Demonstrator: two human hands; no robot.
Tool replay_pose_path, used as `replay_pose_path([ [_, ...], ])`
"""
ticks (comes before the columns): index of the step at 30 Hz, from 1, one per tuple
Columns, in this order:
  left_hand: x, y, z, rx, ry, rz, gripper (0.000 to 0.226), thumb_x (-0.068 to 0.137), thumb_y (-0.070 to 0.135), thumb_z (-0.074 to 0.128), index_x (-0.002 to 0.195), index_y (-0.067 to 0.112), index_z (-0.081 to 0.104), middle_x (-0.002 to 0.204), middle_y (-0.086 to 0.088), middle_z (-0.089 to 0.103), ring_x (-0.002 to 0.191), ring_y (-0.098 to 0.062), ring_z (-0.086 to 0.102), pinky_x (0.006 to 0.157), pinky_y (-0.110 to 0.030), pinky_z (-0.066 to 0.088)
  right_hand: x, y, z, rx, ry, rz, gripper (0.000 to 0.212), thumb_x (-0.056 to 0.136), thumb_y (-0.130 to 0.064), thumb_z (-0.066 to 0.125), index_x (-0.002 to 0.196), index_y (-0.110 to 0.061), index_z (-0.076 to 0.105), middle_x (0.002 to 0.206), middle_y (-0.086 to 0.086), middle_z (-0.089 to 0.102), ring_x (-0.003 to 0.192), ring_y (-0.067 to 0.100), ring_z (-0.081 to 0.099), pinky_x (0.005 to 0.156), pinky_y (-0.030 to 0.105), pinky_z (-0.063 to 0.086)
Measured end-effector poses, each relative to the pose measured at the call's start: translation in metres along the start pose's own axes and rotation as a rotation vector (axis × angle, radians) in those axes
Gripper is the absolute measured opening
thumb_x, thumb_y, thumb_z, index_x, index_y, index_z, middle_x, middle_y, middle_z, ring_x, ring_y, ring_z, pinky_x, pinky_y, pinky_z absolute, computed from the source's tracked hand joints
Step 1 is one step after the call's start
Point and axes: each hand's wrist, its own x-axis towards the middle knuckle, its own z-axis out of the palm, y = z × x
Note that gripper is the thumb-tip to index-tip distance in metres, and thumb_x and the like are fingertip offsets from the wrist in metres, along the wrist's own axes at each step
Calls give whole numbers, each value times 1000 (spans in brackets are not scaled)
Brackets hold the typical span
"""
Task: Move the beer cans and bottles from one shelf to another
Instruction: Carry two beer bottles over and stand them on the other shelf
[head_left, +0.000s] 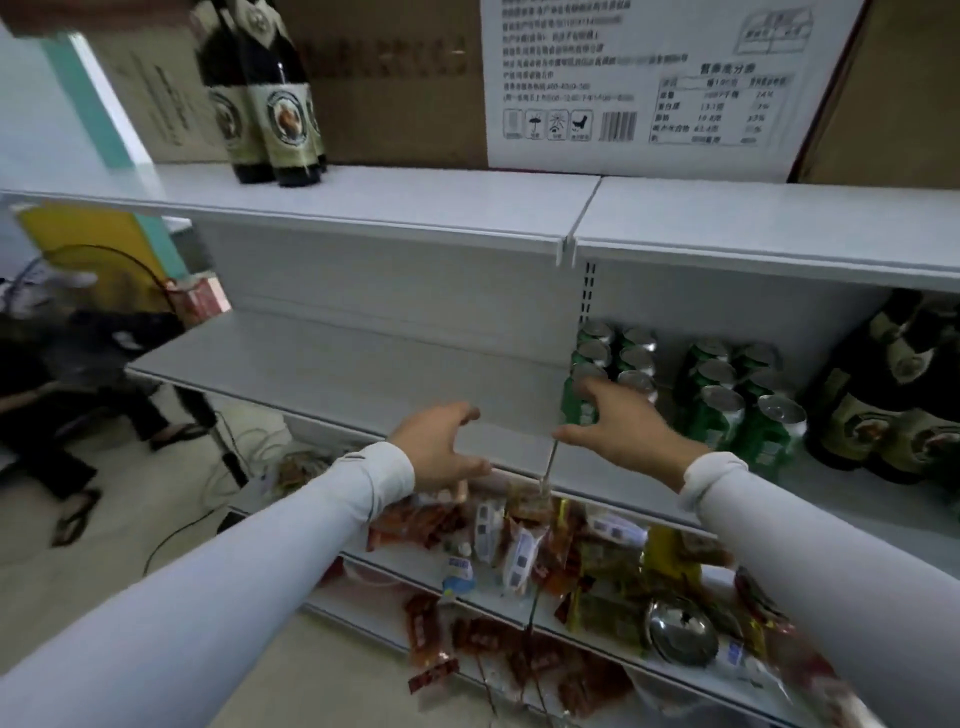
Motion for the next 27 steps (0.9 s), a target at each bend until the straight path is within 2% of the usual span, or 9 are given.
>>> replay_pose_path([
  [4, -28, -30, -38, 34, 66, -18, 72, 81, 40, 72, 140, 12, 41, 139, -7, 49, 126, -20, 48, 104, -27, 38, 13, -58, -3, -69, -45, -109, 75, 83, -48, 73, 143, -13, 46, 144, 5, 50, 130, 21, 49, 107, 32, 40],
  [9, -49, -72, -99, 72, 136, 3, 70, 80, 43, 72, 137, 14, 44, 136, -5, 50, 123, -19, 49, 102, -28, 38, 33, -140, -12, -177, -34, -248, 69, 83, -49, 72, 139, -15, 50, 136, 4, 57, 123, 19, 54, 103, 32, 44],
  [17, -72, -172, -243, 189, 290, 110, 70, 80, 50, 68, 137, 18, 44, 134, -1, 52, 119, -15, 51, 102, -29, 42, 90, -307, -47, -183, 175, -399, 62, 79, -54, 72, 130, -21, 58, 122, -5, 63, 106, 10, 59, 95, 34, 52],
  [21, -66, -224, -295, 210, 354, 102, 67, 79, 51, 69, 133, 18, 48, 128, 0, 56, 112, -14, 54, 99, -32, 46, 114, -353, -49, -153, 251, -406, 60, 81, -51, 72, 131, -22, 57, 120, -7, 63, 107, 9, 59, 95, 33, 52],
  [27, -32, -278, -336, 147, 417, 97, 62, 78, 52, 69, 128, 20, 51, 120, 3, 59, 106, -12, 56, 97, -33, 47, 157, -373, -59, -230, 281, -290, 64, 82, -52, 71, 134, -21, 52, 126, -3, 62, 110, 13, 59, 95, 32, 50],
])
